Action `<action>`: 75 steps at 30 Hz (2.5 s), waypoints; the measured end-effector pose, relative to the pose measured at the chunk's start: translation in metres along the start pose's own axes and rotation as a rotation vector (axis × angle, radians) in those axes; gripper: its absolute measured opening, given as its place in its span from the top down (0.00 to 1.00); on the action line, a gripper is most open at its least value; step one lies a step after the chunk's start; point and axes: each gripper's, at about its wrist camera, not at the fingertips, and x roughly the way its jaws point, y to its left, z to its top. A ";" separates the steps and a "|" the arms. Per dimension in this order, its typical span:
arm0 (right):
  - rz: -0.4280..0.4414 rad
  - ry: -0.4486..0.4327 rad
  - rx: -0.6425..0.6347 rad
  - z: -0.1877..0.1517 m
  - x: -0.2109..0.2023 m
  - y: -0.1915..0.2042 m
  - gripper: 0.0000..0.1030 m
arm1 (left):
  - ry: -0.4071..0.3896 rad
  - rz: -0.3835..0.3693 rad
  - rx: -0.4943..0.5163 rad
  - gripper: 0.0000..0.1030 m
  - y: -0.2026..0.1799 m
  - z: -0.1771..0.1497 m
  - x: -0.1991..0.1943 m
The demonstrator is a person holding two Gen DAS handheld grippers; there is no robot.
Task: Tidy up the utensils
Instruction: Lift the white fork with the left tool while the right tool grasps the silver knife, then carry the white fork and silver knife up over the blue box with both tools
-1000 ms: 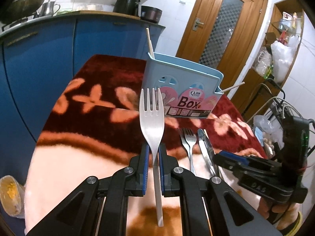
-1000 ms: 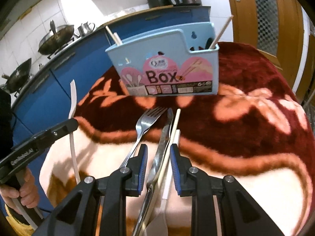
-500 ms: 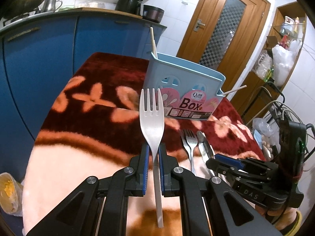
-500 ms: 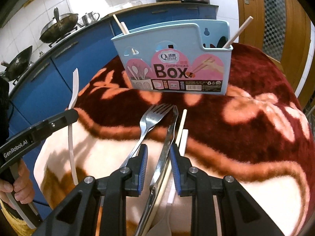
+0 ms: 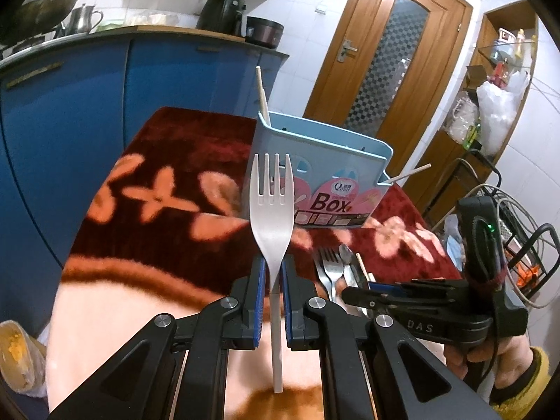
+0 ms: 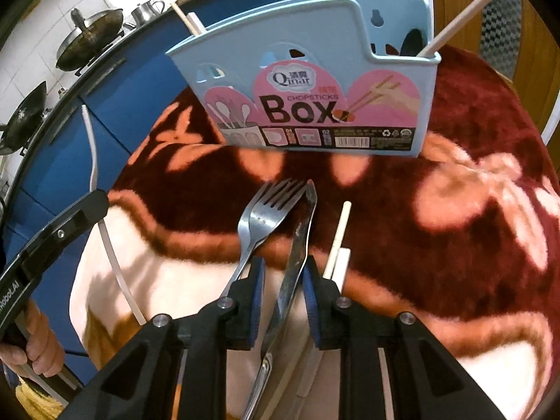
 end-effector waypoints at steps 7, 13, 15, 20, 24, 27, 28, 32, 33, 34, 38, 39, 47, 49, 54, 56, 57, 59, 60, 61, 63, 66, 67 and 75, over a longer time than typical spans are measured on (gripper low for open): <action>0.064 -0.001 0.091 0.003 0.001 -0.016 0.92 | -0.063 -0.042 -0.017 0.92 0.000 0.002 -0.008; 0.140 -0.126 0.121 -0.005 -0.026 -0.018 0.93 | -0.100 -0.030 0.007 0.92 -0.008 0.005 -0.009; 0.157 -0.184 0.107 -0.007 -0.038 -0.015 0.93 | -0.119 -0.038 0.012 0.92 -0.011 0.007 -0.012; 0.159 -0.313 0.085 -0.008 -0.069 -0.010 0.93 | -0.154 -0.051 0.015 0.92 -0.017 0.015 -0.018; 0.128 -0.435 0.081 -0.006 -0.094 -0.014 0.93 | -0.175 -0.047 0.030 0.92 -0.023 0.025 -0.021; 0.096 -0.529 0.092 -0.001 -0.112 -0.022 0.93 | -0.190 -0.040 0.044 0.92 -0.028 0.036 -0.021; 0.091 -0.547 0.095 0.001 -0.117 -0.025 0.93 | -0.194 -0.039 0.046 0.92 -0.029 0.039 -0.021; 0.075 -0.612 0.104 0.008 -0.135 -0.037 0.93 | -0.215 -0.028 0.052 0.92 -0.035 0.053 -0.019; 0.065 -0.627 0.104 0.010 -0.138 -0.038 0.93 | -0.218 -0.025 0.054 0.92 -0.036 0.057 -0.019; 0.059 -0.639 0.102 0.013 -0.140 -0.038 0.93 | -0.222 -0.021 0.057 0.92 -0.038 0.061 -0.018; 0.049 -0.672 0.094 0.019 -0.147 -0.044 0.93 | -0.246 0.002 0.060 0.92 -0.043 0.076 -0.015; 0.049 -0.677 0.095 0.022 -0.148 -0.046 0.93 | -0.249 0.004 0.053 0.92 -0.042 0.081 -0.014; 0.044 -0.724 0.070 0.040 -0.161 -0.047 0.93 | -0.314 0.040 0.035 0.92 -0.041 0.117 -0.016; 0.035 -0.743 0.051 0.045 -0.165 -0.044 0.93 | -0.326 0.048 0.031 0.92 -0.040 0.124 -0.016; 0.025 -0.768 0.024 0.054 -0.169 -0.036 0.93 | -0.337 0.066 0.019 0.92 -0.039 0.139 -0.009; 0.026 -0.773 0.019 0.059 -0.170 -0.035 0.93 | -0.338 0.069 0.016 0.92 -0.039 0.143 -0.007; 0.024 -0.776 0.018 0.061 -0.170 -0.035 0.93 | -0.341 0.070 0.014 0.92 -0.039 0.145 -0.006; 0.021 -0.780 0.018 0.066 -0.170 -0.036 0.93 | -0.347 0.066 0.021 0.92 -0.040 0.149 -0.005; 0.019 -0.781 0.017 0.068 -0.170 -0.037 0.93 | -0.352 0.067 0.031 0.92 -0.041 0.151 -0.005; 0.015 -0.783 0.017 0.071 -0.171 -0.038 0.93 | -0.356 0.069 0.038 0.92 -0.042 0.153 -0.004; 0.010 -0.788 0.020 0.076 -0.171 -0.040 0.93 | -0.366 0.070 0.050 0.92 -0.044 0.156 -0.004; 0.011 -0.800 0.030 0.083 -0.172 -0.043 0.93 | -0.377 0.071 0.049 0.92 -0.045 0.161 0.000; 0.013 -0.804 0.031 0.087 -0.172 -0.044 0.93 | -0.377 0.073 0.047 0.92 -0.046 0.162 0.001; 0.005 -0.827 0.003 0.113 -0.162 -0.039 0.93 | -0.375 0.078 0.066 0.92 -0.049 0.166 0.020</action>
